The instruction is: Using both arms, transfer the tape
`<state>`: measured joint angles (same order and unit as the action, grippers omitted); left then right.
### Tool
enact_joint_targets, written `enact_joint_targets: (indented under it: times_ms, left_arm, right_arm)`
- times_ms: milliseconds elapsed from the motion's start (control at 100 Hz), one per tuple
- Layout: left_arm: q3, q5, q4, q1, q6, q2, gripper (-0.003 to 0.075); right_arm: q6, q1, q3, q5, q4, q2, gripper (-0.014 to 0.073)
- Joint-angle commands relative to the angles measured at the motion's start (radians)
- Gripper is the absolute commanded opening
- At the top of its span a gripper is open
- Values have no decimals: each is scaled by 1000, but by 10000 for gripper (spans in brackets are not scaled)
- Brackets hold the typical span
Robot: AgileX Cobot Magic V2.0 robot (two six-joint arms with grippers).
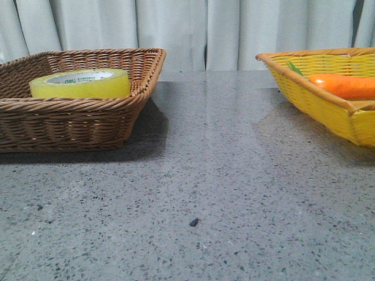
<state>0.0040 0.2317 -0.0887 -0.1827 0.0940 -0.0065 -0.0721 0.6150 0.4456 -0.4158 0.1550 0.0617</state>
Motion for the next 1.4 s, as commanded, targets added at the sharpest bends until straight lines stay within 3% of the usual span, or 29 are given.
enact_joint_targets:
  times_ms: [0,70,970,1160,1290,1390]
  left_arm:
    - [9,-22,-12,19,-2,-29,-21]
    - [9,39,-12,23,-2,-29,-21]
    - [9,28,-14,21,-2,-29,-21]
    - [9,28,-14,21,-2,-29,-21]
    - [9,28,-14,21,-2,-29,-21]
    - [9,28,-14,21,-2,-29,-21]
  right_arm:
    - [-7,-2,24,86,15,13,-74]
    - [-7,-2,24,86,15,13,-74]
    - [-7,-18,20,89,20,10,-74]
    - [-7,-168,-74,216,19,10,-74]
    - [-7,-343,-203,441,15,10,-74]
    - [-7,-461,-299,617,-76,10,-74]
